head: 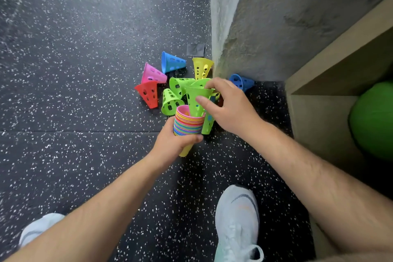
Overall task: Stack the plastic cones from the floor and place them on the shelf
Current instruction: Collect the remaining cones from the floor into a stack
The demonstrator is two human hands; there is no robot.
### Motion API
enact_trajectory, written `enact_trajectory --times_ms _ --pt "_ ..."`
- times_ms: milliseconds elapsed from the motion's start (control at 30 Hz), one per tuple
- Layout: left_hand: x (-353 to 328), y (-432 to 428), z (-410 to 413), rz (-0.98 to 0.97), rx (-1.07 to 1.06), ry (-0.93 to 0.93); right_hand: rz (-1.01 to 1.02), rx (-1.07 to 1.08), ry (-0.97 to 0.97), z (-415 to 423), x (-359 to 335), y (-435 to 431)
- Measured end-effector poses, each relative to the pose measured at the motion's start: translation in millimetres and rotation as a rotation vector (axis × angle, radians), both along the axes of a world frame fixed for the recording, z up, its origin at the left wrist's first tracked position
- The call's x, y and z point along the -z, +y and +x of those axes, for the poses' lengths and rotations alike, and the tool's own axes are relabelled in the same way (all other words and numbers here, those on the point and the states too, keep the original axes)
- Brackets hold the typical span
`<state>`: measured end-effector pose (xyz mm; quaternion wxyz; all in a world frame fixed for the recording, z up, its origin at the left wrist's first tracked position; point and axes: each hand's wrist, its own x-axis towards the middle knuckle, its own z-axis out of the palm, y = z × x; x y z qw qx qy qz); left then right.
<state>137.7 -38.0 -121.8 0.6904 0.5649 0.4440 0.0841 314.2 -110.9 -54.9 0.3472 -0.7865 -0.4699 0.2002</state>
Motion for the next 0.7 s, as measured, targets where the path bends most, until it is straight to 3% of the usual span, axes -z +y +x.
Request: enact_trajectory --times_ms 167,300,500,600,700 --pt "-6.2 -5.6 3.8 -0.011 -0.029 -0.033 -0.191 -0.232 0.082 -14.0 11.6 -18.2" --pt "0.4 -8.1 -3.1 0.001 -0.046 -0.006 -0.132 -0.142 0.167 -9.2 20.7 -19.9" --pt "9.1 -8.4 -6.1 0.0 -0.055 0.044 -0.275 -0.137 -0.148 9.4 49.9 -10.9" --pt "9.5 -7.8 -7.5 0.003 -0.067 0.066 -0.356 -0.205 -0.202 5.2 63.1 -6.9" --pt "9.3 -6.0 -10.8 0.011 -0.071 0.085 -0.314 -0.17 -0.173 -0.3 71.7 -5.0"
